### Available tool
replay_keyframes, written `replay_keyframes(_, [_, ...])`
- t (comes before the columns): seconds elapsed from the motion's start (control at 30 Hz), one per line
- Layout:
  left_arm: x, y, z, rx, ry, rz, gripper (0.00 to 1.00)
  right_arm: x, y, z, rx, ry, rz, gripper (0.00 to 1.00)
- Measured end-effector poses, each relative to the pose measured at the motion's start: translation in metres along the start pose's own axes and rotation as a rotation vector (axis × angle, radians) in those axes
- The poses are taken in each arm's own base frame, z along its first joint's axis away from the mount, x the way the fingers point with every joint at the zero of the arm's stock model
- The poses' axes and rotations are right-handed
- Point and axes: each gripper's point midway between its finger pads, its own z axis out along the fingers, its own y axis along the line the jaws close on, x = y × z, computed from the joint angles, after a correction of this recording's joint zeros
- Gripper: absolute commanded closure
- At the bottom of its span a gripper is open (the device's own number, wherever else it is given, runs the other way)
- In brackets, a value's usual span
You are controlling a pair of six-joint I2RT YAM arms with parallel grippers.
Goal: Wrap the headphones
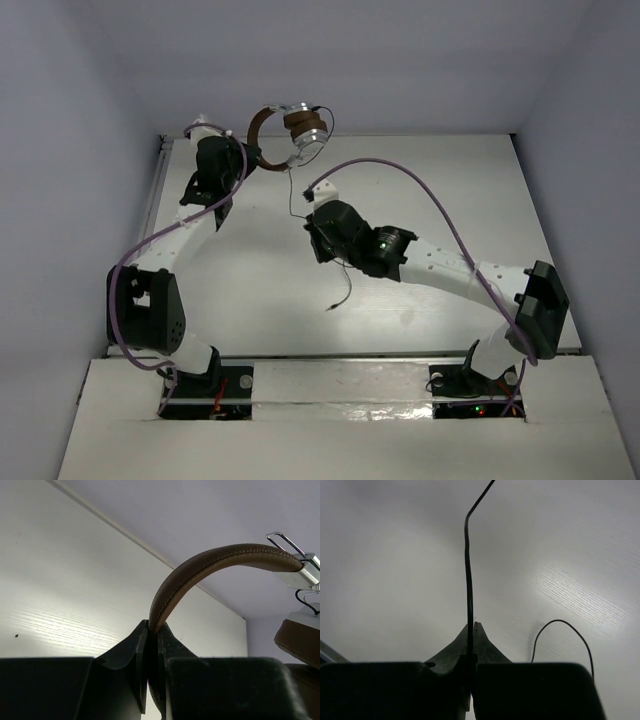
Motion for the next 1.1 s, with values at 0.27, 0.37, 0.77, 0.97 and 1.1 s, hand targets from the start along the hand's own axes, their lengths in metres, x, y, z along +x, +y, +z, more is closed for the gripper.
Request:
replay_keyframes(0.27, [0.033, -0.005, -0.011, -0.055, -0.047, 0.177, 1.00, -0.043, 0.015, -0.037, 0.024, -0.054, -0.091, 1.00])
replay_keyframes(0.37, [0.055, 0.011, -0.015, -0.080, -0.017, 0.237, 1.00, -0.056, 0.005, -0.048, 0.061, -0.075, -0.115, 1.00])
replay_keyframes(0.77, [0.089, 0.027, -0.051, -0.042, 0.064, 0.383, 1.00, -0.099, -0.046, -0.068, 0.261, -0.150, -0.190, 1.00])
replay_keyframes(0.97, [0.067, -0.007, -0.062, 0.053, 0.022, 0.355, 1.00, -0.086, -0.046, -0.075, 0.190, -0.126, -0.167, 1.00])
replay_keyframes(1.1, [0.053, -0.023, -0.061, 0.110, 0.023, 0.321, 1.00, -0.057, -0.049, -0.088, 0.129, -0.090, -0.155, 1.00])
